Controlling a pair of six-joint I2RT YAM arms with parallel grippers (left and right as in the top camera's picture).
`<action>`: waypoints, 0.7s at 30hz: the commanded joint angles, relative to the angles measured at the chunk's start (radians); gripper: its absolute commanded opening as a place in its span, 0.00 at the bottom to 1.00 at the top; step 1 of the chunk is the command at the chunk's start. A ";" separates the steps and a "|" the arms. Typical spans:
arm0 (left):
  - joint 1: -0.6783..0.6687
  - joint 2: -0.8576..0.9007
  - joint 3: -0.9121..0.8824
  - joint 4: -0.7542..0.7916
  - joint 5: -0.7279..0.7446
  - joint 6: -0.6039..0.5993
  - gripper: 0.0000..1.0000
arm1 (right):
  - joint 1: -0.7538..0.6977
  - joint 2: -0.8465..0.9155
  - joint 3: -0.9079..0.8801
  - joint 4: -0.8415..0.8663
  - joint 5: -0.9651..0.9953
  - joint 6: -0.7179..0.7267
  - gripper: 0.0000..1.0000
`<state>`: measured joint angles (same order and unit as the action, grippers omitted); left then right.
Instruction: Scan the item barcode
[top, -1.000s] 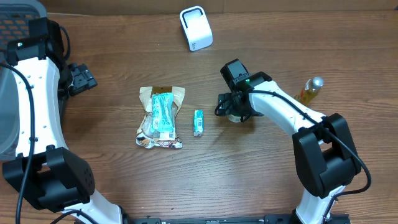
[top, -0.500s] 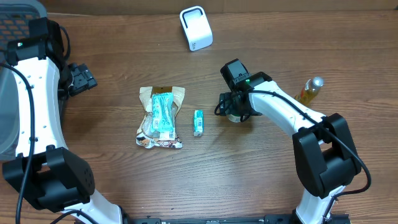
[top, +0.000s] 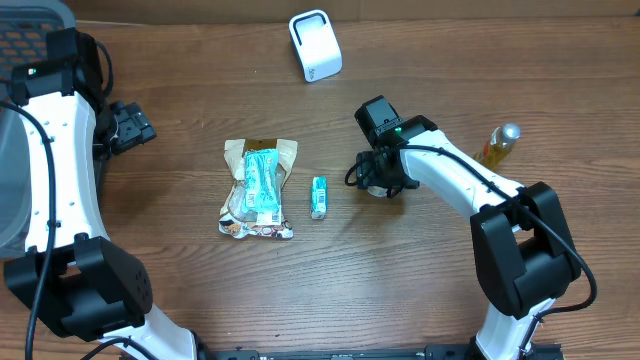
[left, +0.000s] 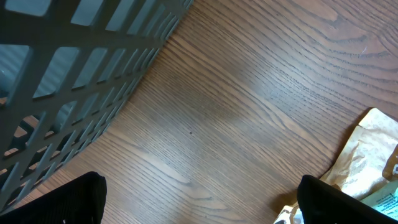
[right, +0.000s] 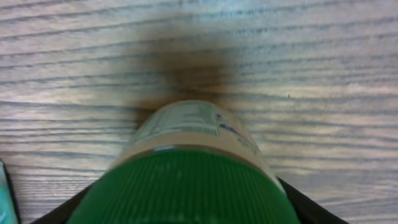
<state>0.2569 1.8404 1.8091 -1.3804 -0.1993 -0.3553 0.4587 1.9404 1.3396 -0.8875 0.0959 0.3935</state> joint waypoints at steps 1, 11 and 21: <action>0.003 0.010 0.018 0.001 -0.013 0.019 0.99 | -0.004 0.003 -0.004 -0.014 -0.033 0.004 0.68; 0.003 0.010 0.018 0.001 -0.013 0.019 1.00 | -0.004 0.003 -0.003 -0.087 -0.085 0.034 0.63; 0.003 0.010 0.018 0.001 -0.013 0.019 1.00 | -0.005 0.003 -0.003 -0.033 -0.040 0.026 1.00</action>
<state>0.2569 1.8404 1.8091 -1.3804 -0.1993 -0.3553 0.4583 1.9408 1.3380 -0.9398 0.0292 0.4164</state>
